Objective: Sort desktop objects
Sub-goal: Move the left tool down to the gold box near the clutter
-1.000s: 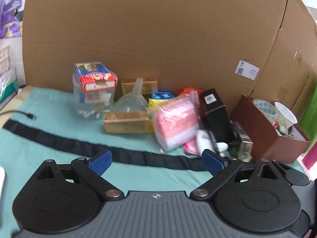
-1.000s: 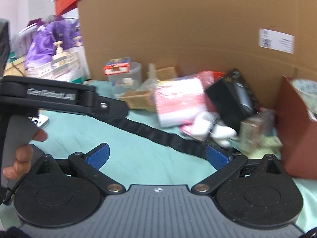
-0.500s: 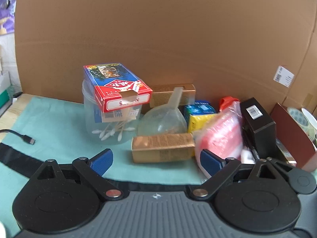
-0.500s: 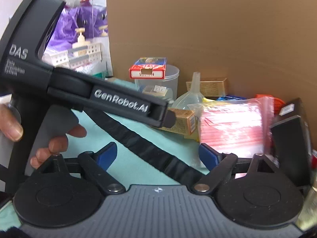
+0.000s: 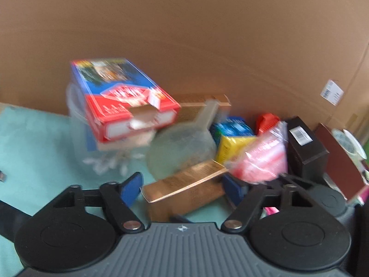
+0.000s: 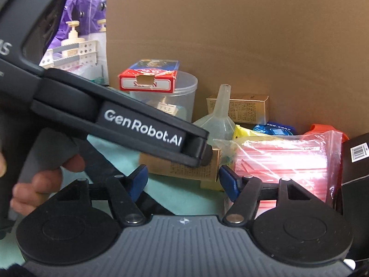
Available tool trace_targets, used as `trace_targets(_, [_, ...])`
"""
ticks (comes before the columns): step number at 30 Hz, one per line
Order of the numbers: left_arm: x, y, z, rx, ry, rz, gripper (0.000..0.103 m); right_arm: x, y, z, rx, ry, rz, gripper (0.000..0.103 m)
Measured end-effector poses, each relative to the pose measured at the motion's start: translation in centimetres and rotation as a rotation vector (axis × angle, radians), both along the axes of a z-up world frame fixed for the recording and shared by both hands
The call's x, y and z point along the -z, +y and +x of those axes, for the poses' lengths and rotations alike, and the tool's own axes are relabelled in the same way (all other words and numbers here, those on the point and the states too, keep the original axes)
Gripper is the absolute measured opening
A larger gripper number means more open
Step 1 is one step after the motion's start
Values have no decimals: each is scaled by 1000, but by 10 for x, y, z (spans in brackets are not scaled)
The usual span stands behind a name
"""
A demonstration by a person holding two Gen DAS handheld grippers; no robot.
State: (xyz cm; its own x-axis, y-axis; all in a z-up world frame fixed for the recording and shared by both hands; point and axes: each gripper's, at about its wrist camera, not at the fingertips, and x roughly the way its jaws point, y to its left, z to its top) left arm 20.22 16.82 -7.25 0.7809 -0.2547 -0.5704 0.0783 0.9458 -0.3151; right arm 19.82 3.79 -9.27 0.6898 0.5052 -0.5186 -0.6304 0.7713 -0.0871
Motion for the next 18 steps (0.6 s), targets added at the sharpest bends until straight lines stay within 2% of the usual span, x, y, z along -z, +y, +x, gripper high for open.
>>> trace_targets(3, [0, -5, -6, 5, -10, 43, 73, 1, 1, -1, -8, -18, -26, 59])
trace_targets(7, [-1, -7, -18, 6, -2, 32, 69, 0, -3, -8, -9, -34, -41, 58])
trace_targets(12, [-2, -24, -44, 27, 9, 74, 66, -3, -15, -27, -16, -19, -29, 58])
trace_targets(18, [-6, -51, -83, 81, 35, 43, 62, -4, -49, -73, -22, -11, -17, 58])
